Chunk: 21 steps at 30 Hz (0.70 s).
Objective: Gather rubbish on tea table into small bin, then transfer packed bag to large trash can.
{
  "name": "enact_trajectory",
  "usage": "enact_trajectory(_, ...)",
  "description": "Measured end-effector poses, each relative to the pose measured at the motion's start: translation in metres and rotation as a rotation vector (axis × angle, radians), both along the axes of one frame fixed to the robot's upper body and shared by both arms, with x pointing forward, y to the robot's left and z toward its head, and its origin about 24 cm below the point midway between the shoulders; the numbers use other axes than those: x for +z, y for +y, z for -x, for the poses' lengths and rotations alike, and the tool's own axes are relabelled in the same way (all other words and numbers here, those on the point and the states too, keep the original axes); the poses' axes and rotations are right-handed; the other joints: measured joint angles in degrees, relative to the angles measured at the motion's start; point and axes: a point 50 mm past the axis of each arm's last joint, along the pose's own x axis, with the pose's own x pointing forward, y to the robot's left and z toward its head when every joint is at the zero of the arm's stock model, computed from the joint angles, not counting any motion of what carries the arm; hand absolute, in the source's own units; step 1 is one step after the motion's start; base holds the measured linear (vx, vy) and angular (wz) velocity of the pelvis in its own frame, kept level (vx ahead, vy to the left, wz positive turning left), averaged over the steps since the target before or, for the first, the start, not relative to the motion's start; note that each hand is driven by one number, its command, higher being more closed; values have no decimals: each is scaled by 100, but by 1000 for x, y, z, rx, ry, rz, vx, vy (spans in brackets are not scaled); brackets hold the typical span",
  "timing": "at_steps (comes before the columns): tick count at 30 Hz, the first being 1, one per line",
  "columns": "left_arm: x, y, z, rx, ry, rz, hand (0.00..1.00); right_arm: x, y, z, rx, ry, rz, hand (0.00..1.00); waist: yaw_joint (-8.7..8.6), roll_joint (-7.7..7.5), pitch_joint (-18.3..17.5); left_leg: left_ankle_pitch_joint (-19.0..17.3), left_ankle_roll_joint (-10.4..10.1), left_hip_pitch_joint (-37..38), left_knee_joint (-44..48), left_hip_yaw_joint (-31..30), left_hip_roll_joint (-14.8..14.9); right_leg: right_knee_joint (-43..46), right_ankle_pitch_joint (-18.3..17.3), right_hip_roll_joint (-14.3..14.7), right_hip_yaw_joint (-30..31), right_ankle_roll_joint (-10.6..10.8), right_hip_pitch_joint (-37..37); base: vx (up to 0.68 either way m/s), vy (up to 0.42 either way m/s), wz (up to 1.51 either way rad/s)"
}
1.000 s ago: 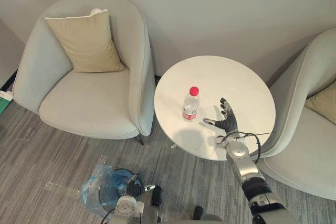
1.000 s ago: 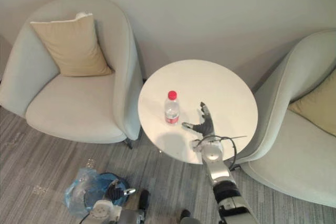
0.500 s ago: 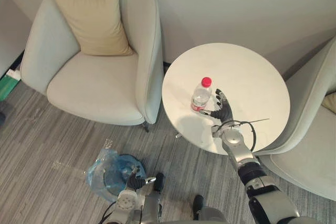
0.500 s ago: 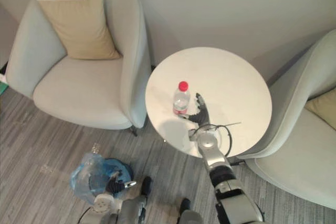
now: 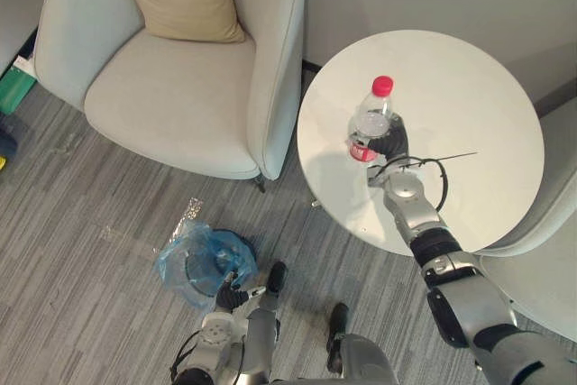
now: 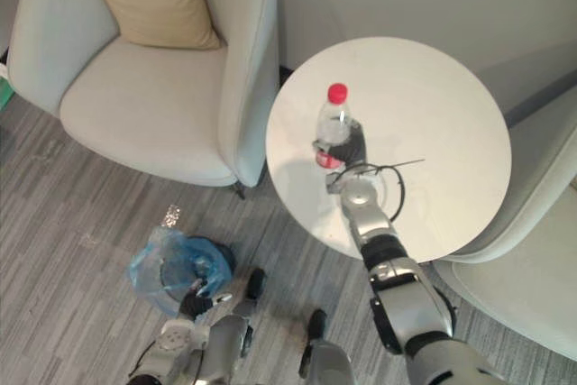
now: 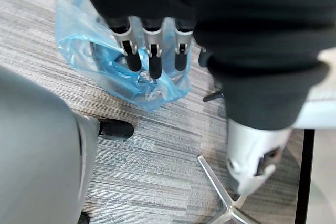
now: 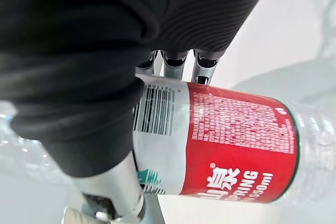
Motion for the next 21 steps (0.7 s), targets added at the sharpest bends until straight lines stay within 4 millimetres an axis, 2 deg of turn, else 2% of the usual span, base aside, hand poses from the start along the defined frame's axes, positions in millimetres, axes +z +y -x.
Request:
enact_trajectory(7, 0, 0, 0, 4, 0, 5, 0, 2, -1, 0, -5, -10, -6, 100, 7, 1, 0, -7, -1, 11, 85, -41, -10, 9, -10, 3, -27, -17, 58, -25, -2, 2)
enact_trajectory(9, 0, 0, 0, 4, 2, 6, 0, 0, -2, 7, 2, -29, -9, 100, 6, 1, 0, -16, -11, 50, 103, -71, -16, 13, -20, 7, -36, -31, 112, -50, 0, 6)
enact_trajectory(15, 0, -1, 1, -14, 4, -6, 0, -22, 4, 42, 59, -61, -48, 100, -82, 2, 1, -20, -17, 141, 136, -38, -38, 147, -63, -25, 20, 29, 146, -58, 14, -3)
enact_trajectory(17, -1, -2, 1, -18, 8, -7, 0, -26, 6, 49, 71, -64, -60, 100, -111, 2, 1, -20, -17, 187, 136, -11, -46, 183, -71, -47, 44, 41, 164, -45, 26, -8)
enact_trajectory(21, -3, -2, 4, -45, 21, -23, 0, -32, 15, 77, 126, -100, -103, 100, -194, 18, -21, -21, -17, 280, 136, 129, -51, 215, -70, -71, 187, 62, 186, -55, 34, -15)
